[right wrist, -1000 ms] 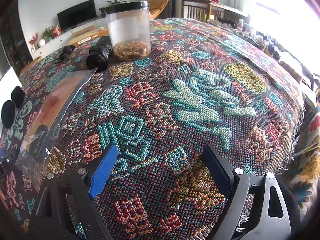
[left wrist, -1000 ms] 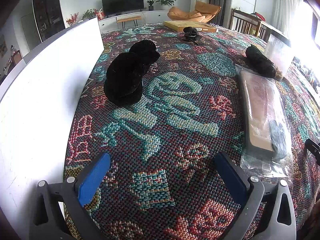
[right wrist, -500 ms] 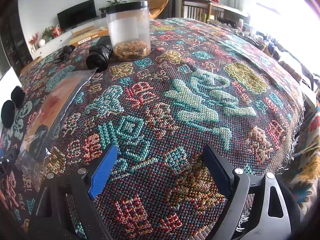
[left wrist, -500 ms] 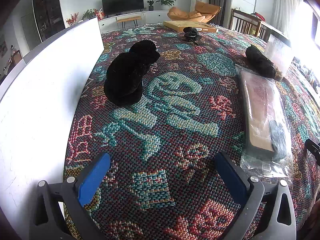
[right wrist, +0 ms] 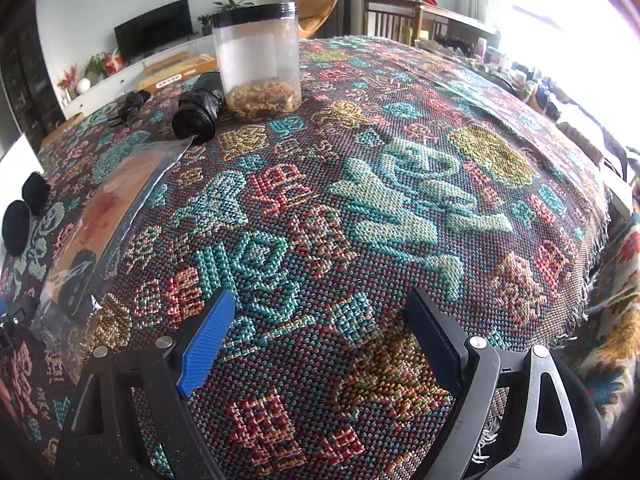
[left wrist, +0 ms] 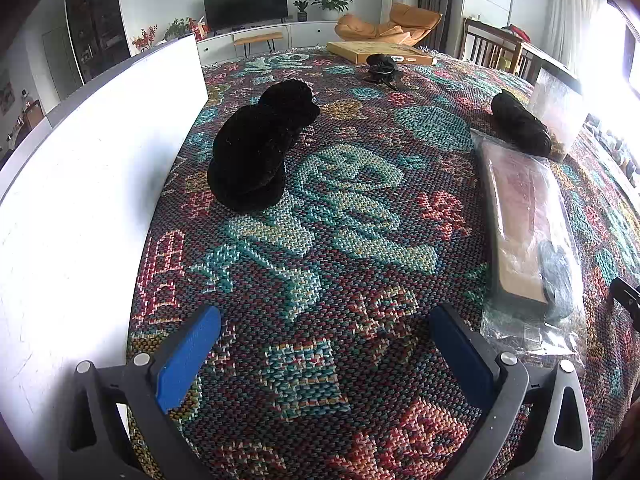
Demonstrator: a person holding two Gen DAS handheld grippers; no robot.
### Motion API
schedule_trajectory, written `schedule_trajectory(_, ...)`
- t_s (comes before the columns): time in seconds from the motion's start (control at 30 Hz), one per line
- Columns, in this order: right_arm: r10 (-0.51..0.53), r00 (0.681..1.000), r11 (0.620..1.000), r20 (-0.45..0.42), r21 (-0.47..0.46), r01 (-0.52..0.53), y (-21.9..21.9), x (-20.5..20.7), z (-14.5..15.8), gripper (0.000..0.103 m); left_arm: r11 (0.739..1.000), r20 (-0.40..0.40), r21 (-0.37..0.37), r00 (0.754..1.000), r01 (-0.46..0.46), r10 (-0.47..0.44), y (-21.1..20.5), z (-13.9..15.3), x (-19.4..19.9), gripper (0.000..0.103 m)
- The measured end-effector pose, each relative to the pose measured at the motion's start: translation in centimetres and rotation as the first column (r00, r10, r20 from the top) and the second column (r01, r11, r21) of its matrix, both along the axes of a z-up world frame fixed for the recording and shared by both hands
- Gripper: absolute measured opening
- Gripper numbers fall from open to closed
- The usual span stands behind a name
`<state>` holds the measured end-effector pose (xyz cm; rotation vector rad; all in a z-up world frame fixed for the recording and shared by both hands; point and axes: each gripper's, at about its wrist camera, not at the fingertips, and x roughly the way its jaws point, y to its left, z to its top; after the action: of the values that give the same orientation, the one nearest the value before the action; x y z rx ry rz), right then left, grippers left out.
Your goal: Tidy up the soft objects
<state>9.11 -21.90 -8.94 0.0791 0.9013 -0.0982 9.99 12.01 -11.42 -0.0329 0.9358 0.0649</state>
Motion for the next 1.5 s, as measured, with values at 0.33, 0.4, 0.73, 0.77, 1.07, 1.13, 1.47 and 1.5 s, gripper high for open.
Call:
schedule_trajectory(0.33, 0.001, 1.000, 1.000, 0.000, 0.000, -0.001, 0.0, 0.0, 0.0, 0.090, 1.000, 0.000, 0.000, 1.000, 0.000, 0.000, 0.0, 0.0, 0.0, 0.103)
schedule_trajectory(0.4, 0.002, 1.000, 1.000, 0.000, 0.001, -0.002, 0.0, 0.0, 0.0, 0.090, 1.000, 0.000, 0.000, 1.000, 0.000, 0.000, 0.0, 0.0, 0.0, 0.103)
schedule_trajectory(0.73, 0.003, 1.000, 1.000, 0.000, 0.001, -0.003, 0.0, 0.0, 0.0, 0.090, 1.000, 0.000, 0.000, 1.000, 0.000, 0.000, 0.0, -0.1, 0.0, 0.103)
schedule_trajectory(0.77, 0.003, 1.000, 1.000, 0.000, 0.001, -0.003, 0.0, 0.0, 0.0, 0.090, 1.000, 0.000, 0.000, 1.000, 0.000, 0.000, 0.0, 0.0, 0.0, 0.103)
schedule_trajectory(1.07, 0.005, 1.000, 1.000, 0.001, 0.002, -0.005, 0.0, 0.0, 0.0, 0.090, 1.000, 0.000, 0.000, 1.000, 0.000, 0.000, 0.0, 0.0, 0.1, 0.103)
schedule_trajectory(1.13, 0.006, 1.000, 1.000, -0.001, 0.001, -0.006, 0.0, 0.0, 0.0, 0.090, 1.000, -0.002, 0.000, 1.000, 0.000, 0.000, 0.0, -0.1, 0.1, 0.103)
schedule_trajectory(1.47, 0.117, 0.986, 0.936, -0.119, 0.345, -0.069, 3.0, 3.8, 2.9, 0.092, 1.000, 0.000, -0.003, 1.000, 0.007, -0.007, 0.6, 0.2, -2.8, 0.103)
schedule_trajectory(1.5, 0.134, 0.981, 0.924, -0.139, 0.376, -0.073, 4.4, 5.0, 3.0, 0.091, 1.000, 0.001, -0.003, 1.000, 0.006, -0.006, 0.6, 0.3, -2.7, 0.103)
